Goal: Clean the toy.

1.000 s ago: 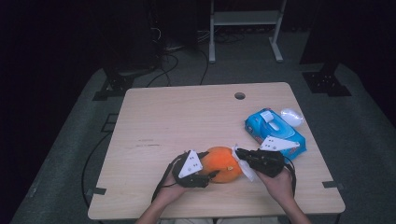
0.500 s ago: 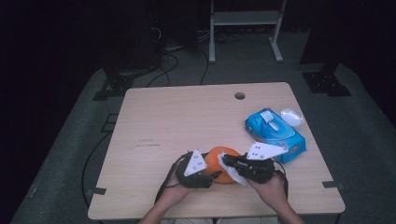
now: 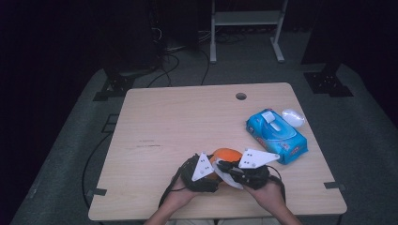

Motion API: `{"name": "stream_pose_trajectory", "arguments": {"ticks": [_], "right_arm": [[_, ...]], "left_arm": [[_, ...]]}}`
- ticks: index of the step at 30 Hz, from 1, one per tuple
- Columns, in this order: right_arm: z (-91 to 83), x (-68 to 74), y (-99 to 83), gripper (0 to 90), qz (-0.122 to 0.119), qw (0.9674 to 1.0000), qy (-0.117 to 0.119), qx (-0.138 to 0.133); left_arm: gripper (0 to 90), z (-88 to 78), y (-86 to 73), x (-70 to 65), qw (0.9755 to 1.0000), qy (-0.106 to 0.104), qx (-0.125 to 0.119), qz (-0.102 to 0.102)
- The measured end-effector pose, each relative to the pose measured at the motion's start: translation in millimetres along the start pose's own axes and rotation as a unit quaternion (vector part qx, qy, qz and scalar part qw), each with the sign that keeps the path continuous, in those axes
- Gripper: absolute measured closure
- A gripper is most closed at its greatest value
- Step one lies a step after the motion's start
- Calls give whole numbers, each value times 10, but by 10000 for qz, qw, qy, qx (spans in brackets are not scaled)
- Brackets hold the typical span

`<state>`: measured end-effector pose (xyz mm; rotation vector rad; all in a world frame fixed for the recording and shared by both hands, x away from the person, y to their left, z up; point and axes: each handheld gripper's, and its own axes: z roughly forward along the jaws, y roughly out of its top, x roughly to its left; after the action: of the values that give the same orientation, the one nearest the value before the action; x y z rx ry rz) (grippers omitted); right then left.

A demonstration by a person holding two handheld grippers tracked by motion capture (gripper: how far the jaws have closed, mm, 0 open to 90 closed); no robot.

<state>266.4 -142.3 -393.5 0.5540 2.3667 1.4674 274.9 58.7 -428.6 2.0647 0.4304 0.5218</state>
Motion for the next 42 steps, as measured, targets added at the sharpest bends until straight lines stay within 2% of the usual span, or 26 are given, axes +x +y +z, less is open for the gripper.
{"name": "stream_pose_trajectory", "arguments": {"ticks": [3, 6, 7, 8, 10, 11, 14, 16, 17, 19, 23, 25, 28, 30, 32, 33, 36, 39, 42], "right_arm": [[-52, -118, -17, 838, 219, 9997, -102, -95], [-179, -282, -60, 838, 284, 9982, -519, -91], [-214, -344, -94, 838, 346, 9974, -627, -88], [-250, -415, -139, 838, 509, 9963, -692, -90], [-262, -441, -171, 837, 619, 9957, -672, -116], [-252, -415, -161, 837, 594, 9960, -660, -116], [-173, -252, -87, 834, 326, 9984, -408, -217], [-106, -180, -73, 834, 293, 9991, -204, -246], [-83, -178, -77, 835, 258, 9992, -209, -203], [-97, -227, -95, 835, 385, 9988, -226, -202], [-191, -404, -204, 835, 719, 9963, -448, -163], [-201, -442, -240, 836, 850, 9954, -395, -208], [-155, -397, -229, 836, 727, 9965, -354, -193], [-113, -353, -228, 836, 670, 9972, -238, -209], [-79, -314, -220, 835, 635, 9977, -109, -215], [-64, -294, -216, 836, 607, 9979, -67, -208], [-17, -227, -197, 836, 427, 9990, -71, -118], [-33, -259, -200, 836, 454, 9989, -126, -72], [-83, -325, -230, 837, 492, 9983, -319, -10]], "left_arm": [[277, -1, -2, 8, 10000, -24, -53, -52], [277, -4, -9, 2, 10000, -26, -48, -29], [277, -6, -7, 1, 10000, -20, -38, -15], [277, -5, -4, 0, 10000, -21, -38, -1], [276, 6, 7, -11, 10000, -13, -36, 10], [275, 12, 9, -14, 10000, -7, -6, 55], [274, 17, -10, -8, 10000, 5, 43, 48], [277, 15, -28, 14, 9999, 20, 107, 6], [280, 15, -40, 18, 10000, 22, 78, -39], [286, 4, -58, 33, 9999, 13, 94, -105], [287, -5, -92, 96, 9993, -97, 105, -340], [251, -2, -87, 112, 9989, -218, 91, -397], [110, -14, -89, 129, 9983, -335, -48, -478], [85, -42, -66, 135, 9983, -365, -120, -427], [85, -75, -40, 144, 9974, -439, -286, -498], [89, -83, -31, 155, 9967, -510, -318, -542], [198, -77, -55, 166, 9968, -544, -213, -547], [291, -74, -76, 184, 9963, -544, -152, -641], [306, -73, -92, 212, 9959, -534, -102, -720]]}}
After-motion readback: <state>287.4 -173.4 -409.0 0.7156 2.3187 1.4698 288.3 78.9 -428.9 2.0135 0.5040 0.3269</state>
